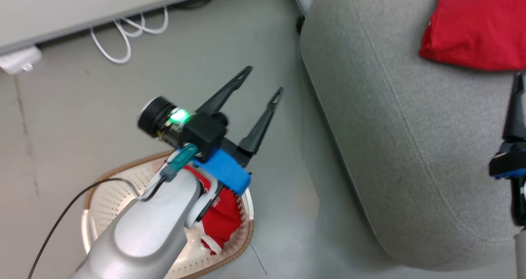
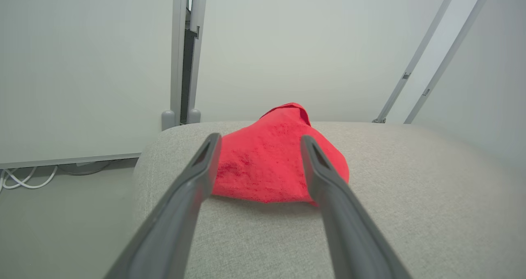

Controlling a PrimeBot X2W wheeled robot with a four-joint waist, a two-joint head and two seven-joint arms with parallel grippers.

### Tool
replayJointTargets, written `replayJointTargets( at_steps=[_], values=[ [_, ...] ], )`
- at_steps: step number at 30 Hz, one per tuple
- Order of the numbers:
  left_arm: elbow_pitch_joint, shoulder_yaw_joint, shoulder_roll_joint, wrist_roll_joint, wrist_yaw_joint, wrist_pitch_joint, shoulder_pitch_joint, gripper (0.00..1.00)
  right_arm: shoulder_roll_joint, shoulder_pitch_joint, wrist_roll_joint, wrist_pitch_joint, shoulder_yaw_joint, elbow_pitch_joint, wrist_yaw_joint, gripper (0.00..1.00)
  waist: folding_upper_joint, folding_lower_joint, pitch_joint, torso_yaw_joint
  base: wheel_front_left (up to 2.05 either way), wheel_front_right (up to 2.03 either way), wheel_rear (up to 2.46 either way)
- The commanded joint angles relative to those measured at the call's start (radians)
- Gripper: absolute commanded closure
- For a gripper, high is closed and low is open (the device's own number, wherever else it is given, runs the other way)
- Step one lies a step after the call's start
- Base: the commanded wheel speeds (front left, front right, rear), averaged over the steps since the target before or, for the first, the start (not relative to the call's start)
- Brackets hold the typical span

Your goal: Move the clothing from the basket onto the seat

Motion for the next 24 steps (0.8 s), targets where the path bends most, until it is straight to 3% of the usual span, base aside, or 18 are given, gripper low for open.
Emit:
replayJointTargets(
  at_steps=[1, 12, 24],
  values=[
    [-0.008, 0.019, 0.005, -0.003, 0.009, -0.005, 0.029, 0.00, 0.005, 0.025, 0.005, -0.001, 0.011, -0.016, -0.001, 0.00, 0.0000, 0.0004, -0.092, 0.049, 0.00, 0.00, 0.00],
    [-0.086, 0.320, 0.032, 0.011, 0.070, -0.004, 0.298, 0.00, 0.073, 0.150, 0.030, -0.001, 0.207, -0.174, -0.001, 0.00, 0.0000, 0.0004, -0.259, 0.164, 0.00, 0.00, 0.00],
    [-0.154, 0.548, -0.022, 0.089, 0.033, -0.004, 0.568, 0.00, 0.150, 0.327, 0.056, -0.001, 0.261, -0.236, -0.001, 0.00, 0.0000, 0.0004, -0.358, 0.257, 0.00, 0.00, 0.00]
  ],
)
